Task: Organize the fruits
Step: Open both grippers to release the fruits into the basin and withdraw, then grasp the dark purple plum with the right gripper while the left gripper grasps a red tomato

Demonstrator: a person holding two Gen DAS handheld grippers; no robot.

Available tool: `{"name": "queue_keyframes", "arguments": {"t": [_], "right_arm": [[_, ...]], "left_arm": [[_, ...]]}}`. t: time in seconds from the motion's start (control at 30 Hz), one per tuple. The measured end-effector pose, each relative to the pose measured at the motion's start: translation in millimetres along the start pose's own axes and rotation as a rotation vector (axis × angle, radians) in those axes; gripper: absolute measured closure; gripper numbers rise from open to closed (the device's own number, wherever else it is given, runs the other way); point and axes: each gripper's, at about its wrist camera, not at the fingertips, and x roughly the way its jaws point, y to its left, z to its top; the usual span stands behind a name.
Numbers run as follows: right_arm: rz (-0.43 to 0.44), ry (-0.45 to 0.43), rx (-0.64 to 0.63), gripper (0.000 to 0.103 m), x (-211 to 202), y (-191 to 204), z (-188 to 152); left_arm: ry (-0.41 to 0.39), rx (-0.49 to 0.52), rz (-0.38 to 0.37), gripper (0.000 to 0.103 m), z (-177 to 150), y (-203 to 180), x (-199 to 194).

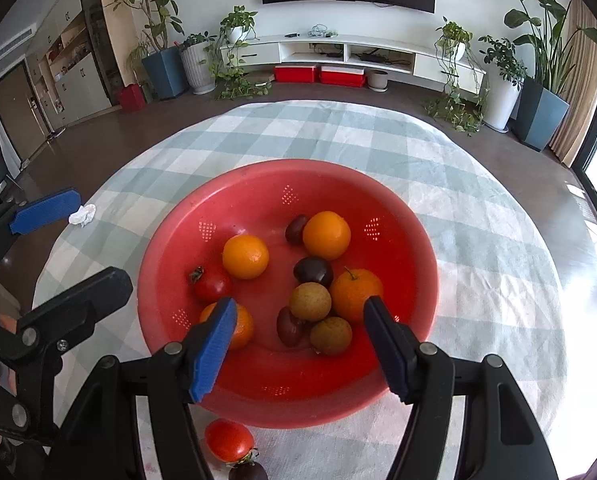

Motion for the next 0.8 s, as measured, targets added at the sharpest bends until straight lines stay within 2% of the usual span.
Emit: {"name": "queue_keyframes", "arguments": {"t": [0.23,0.47,0.63,0.8], "right_arm": [[0.045,-0.096,0.064,0.025,-44,-6,-16],[0.104,-0.149,0.129,0.021,-78,-8,-63],[0.113,-0.139,0.134,0.021,-85,-3,-101],[0.107,-0.079,0.088,0.021,-72,6,-125]], "left_arm": [[-0.009,-0.004,0.018,0.006,-11,-2,-21],[0.005,0.003,0.014,0.006,-37,-7,-38],[0.029,0.019,-0.015,0.006,-69,-14,-46],[0.073,0.046,-0.089,0.006,-107,-24,-48]]}}
